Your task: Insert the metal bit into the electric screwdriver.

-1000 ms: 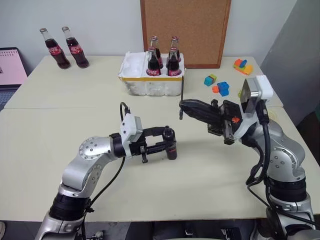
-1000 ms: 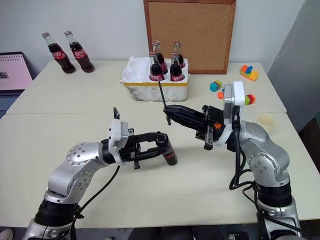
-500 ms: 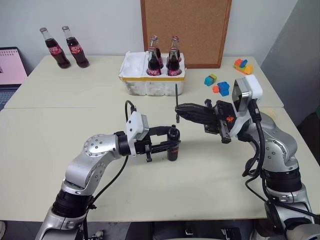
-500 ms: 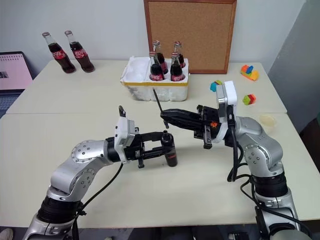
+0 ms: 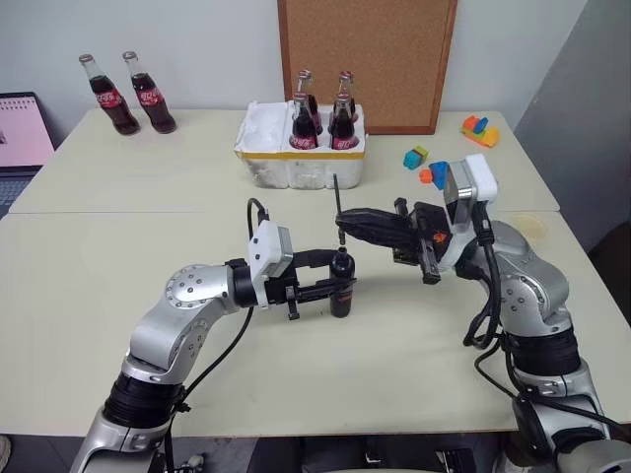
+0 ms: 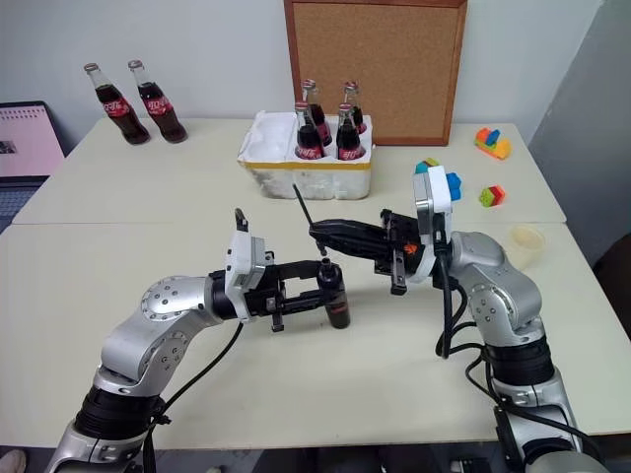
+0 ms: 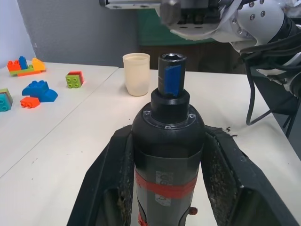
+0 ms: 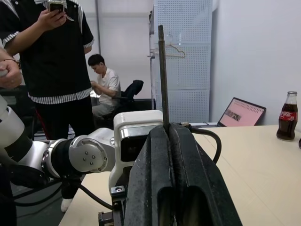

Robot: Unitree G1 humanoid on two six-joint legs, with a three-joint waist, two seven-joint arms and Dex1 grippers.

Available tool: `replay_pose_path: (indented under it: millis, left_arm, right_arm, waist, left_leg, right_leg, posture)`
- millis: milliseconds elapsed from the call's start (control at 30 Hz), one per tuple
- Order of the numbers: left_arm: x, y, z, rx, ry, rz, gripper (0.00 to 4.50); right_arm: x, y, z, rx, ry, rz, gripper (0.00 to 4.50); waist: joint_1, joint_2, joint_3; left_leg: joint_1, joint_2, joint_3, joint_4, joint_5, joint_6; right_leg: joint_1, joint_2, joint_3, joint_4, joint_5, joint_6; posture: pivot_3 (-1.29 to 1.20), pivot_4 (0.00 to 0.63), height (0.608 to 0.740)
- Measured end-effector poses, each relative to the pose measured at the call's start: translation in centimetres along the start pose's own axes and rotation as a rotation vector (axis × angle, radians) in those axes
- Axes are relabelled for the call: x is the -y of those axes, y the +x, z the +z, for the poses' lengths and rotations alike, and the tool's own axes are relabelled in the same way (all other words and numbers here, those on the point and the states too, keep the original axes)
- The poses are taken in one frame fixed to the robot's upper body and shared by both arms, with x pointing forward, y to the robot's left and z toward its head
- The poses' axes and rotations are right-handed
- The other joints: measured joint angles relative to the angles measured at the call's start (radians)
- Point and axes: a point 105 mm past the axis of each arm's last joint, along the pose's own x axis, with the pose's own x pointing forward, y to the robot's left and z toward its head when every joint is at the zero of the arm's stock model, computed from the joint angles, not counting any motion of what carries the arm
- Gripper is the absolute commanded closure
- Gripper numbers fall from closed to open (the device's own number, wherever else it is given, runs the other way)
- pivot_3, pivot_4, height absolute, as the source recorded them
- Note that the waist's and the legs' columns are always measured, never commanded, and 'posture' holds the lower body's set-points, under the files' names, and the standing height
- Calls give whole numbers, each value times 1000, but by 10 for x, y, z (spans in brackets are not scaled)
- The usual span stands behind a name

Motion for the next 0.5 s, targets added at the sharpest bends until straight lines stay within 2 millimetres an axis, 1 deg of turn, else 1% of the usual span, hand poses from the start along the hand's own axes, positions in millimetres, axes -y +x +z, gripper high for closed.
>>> replay_pose_path:
  millis: [333, 433, 500]
  left_arm:
    - [0, 0, 0, 0, 1, -1, 2864]
    - [0, 0, 0, 0, 2, -3, 2864]
    - [1, 0, 0, -1, 4, -7, 2864]
  right_arm:
    - [-2, 4, -4, -3, -4, 17, 4500]
    - [-4, 6, -2, -3, 3, 15, 4500]
    - [-9, 9, 3, 5, 3, 29, 4500]
  waist:
    - [0, 0, 0]
    - [0, 0, 0]
    - [0, 0, 0]
  left_leg:
    - [0, 0, 0, 0, 0, 0]
    - [0, 0, 0, 0, 0, 0]
    - [0, 0, -1, 0, 0, 0]
  right_leg:
    - [0, 0, 0, 0, 0, 0]
    - [0, 0, 0, 0, 0, 0]
    - [0, 0, 0, 0, 0, 0]
  posture:
    - [0, 150, 740]
    - [0, 150, 740]
    - [0, 150, 740]
